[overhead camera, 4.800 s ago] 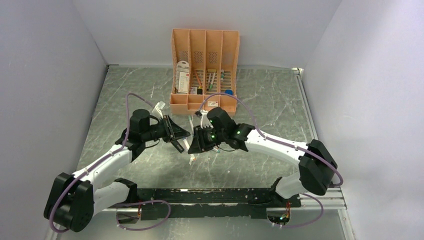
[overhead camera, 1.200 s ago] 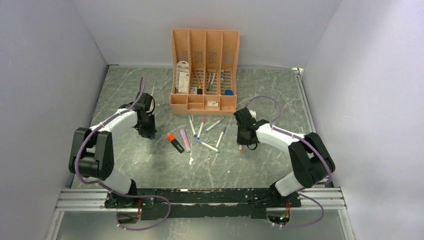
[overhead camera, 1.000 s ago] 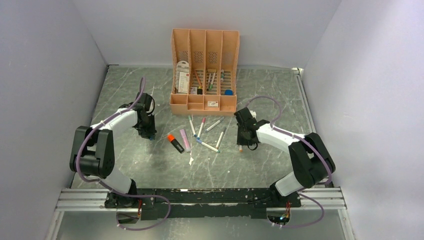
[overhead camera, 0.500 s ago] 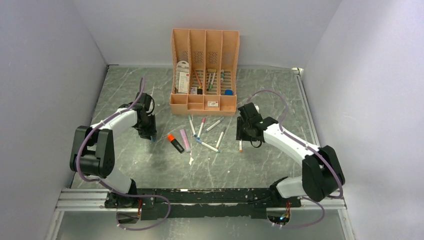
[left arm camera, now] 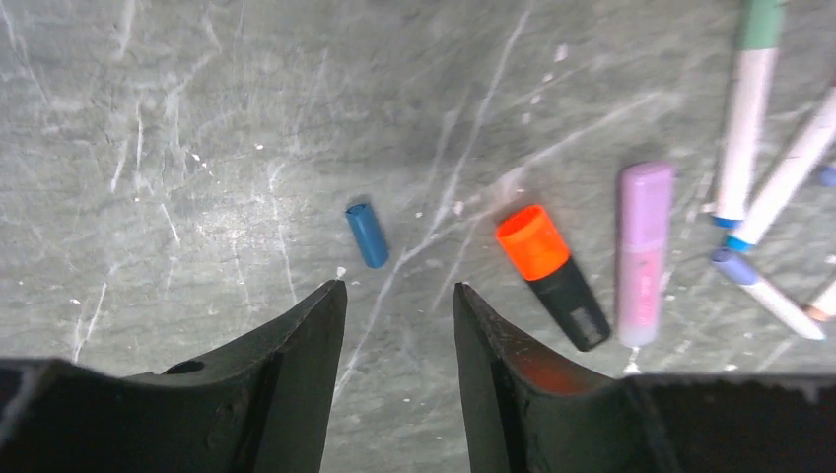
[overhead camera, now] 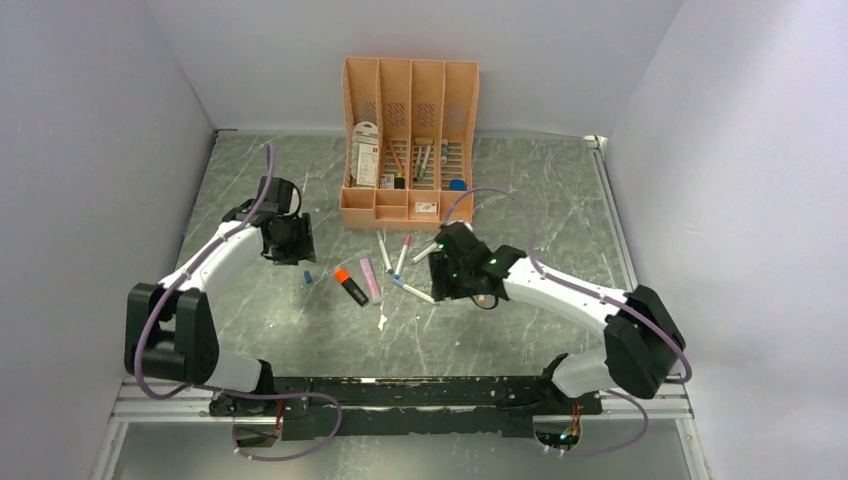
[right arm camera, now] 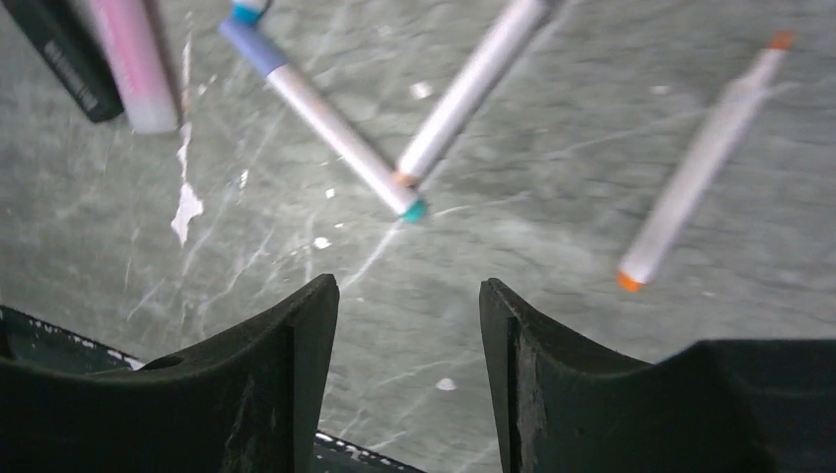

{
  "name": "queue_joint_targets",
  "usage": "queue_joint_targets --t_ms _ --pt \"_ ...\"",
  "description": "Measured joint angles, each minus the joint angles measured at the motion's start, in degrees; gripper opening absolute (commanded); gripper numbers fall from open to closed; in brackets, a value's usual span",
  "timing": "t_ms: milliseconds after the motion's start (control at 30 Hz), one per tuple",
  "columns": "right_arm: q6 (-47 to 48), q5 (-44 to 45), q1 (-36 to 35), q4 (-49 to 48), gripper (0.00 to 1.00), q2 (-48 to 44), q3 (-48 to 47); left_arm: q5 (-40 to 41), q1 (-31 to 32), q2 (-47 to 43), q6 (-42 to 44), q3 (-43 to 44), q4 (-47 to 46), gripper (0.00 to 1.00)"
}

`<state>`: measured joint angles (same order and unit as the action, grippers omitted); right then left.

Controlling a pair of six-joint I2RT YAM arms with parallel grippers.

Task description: Open the pen caps

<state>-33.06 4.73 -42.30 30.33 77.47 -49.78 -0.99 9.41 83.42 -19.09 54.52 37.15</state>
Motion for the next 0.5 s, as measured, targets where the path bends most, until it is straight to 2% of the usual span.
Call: queue_joint_targets --t_ms 33,100,133,300,500 --pt "-0.5 0.3 -2.3 -0.5 0.54 1.2 -0.4 -0.6 0.0 -1.1 0.0 0.3 0.0 0.63" --pt "-1.4 1.2 -5.2 -0.9 0.54 3.8 -1.3 -2.1 0.0 -3.6 -0.2 0.5 -0.2 0.88" --pt "-1.9 1.7 -6.1 -1.0 0.54 5.3 -1.7 -3.3 0.0 -5.0 -0.2 0.5 -0.2 0.93" --pt "-3.3 5.6 -6.9 0.0 0.54 12.7 -5.1 -9.7 0.0 -12.7 -1.2 -0.3 -1.0 0.99" --pt "-4.1 10.5 -6.9 1.2 0.55 16.6 -10.6 -15.2 0.0 -19.7 -2.6 -1.5 -1.6 1.00"
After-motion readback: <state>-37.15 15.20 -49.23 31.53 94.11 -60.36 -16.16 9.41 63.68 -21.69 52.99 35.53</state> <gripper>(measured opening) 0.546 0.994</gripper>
